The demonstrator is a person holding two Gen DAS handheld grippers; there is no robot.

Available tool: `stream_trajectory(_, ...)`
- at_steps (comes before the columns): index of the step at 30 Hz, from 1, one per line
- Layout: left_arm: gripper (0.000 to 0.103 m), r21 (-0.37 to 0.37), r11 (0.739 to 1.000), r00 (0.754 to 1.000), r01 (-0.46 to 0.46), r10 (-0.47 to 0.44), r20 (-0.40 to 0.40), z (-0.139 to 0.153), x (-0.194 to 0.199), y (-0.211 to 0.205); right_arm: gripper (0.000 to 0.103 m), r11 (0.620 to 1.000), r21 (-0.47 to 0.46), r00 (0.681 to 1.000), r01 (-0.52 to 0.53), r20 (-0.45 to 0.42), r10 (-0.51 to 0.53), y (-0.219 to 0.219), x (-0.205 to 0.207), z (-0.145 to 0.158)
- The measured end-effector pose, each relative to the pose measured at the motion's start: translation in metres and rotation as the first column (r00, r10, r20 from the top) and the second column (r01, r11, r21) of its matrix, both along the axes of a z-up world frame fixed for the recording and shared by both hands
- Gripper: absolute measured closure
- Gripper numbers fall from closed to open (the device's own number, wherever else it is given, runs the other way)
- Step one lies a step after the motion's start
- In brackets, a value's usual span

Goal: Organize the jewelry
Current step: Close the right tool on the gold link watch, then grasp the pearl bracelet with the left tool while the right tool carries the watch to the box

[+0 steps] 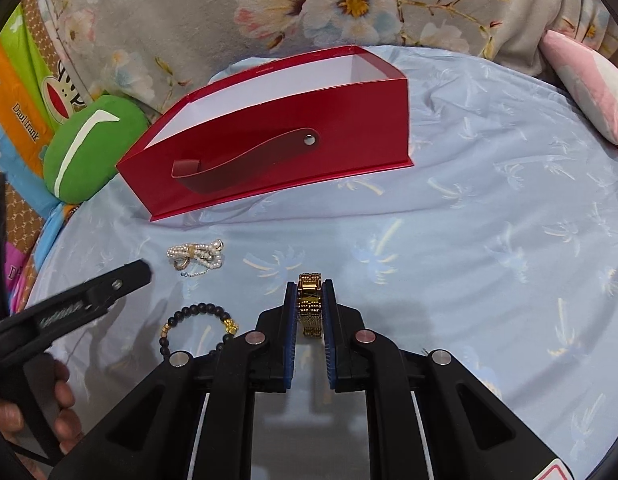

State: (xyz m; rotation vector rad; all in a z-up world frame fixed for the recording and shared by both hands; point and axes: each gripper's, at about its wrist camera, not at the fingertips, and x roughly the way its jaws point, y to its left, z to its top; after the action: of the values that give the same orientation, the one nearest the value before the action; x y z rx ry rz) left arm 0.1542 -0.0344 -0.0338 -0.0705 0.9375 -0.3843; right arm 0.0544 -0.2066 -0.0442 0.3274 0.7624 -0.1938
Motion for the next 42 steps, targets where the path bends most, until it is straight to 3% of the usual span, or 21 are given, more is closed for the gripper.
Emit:
stream_trajectory(9,0.04,0.008,1.0,0.999,-0.018,0.019,-0.051,-0.012,0.024,-0.042,0.092,1.0,0.021,1.0,0.009,0.01,-0.009,-0.01,-0.01,0.0)
stream_trajectory(12,0.053,0.042,0.999,0.999,-0.02,0.022,-0.047,-0.016,0.025,-0.053,0.092,1.0,0.028,1.0,0.01,0.012,-0.01,-0.011,-0.011,-0.001)
stream_trajectory(14,0.07,0.062,0.998,0.999,-0.013,0.016,-0.049,-0.018,0.025,-0.058,0.092,0.999,0.03,1.0,0.009,0.012,-0.01,-0.012,-0.011,-0.002)
stream_trajectory(16,0.079,0.083,0.996,0.999,-0.014,0.017,-0.037,-0.018,0.023,-0.059,0.092,0.999,0.035,1.0,0.009,0.012,-0.009,-0.012,-0.011,-0.002)
stream_trajectory(21,0.082,0.066,0.998,1.0,0.015,-0.014,-0.02,-0.015,0.01,-0.049,0.092,0.999,0.04,1.0,0.007,0.017,-0.008,-0.012,-0.012,-0.002)
stream_trajectory(23,0.1,0.054,0.998,1.0,0.03,-0.03,0.004,-0.01,-0.001,-0.04,0.092,0.999,0.039,1.0,0.001,0.02,-0.002,-0.011,-0.013,0.0)
stream_trajectory(42,0.1,-0.027,1.0,0.995,0.015,-0.012,0.102,0.033,-0.052,0.039,0.092,0.998,0.032,0.997,-0.062,0.04,0.061,0.019,-0.02,0.012)
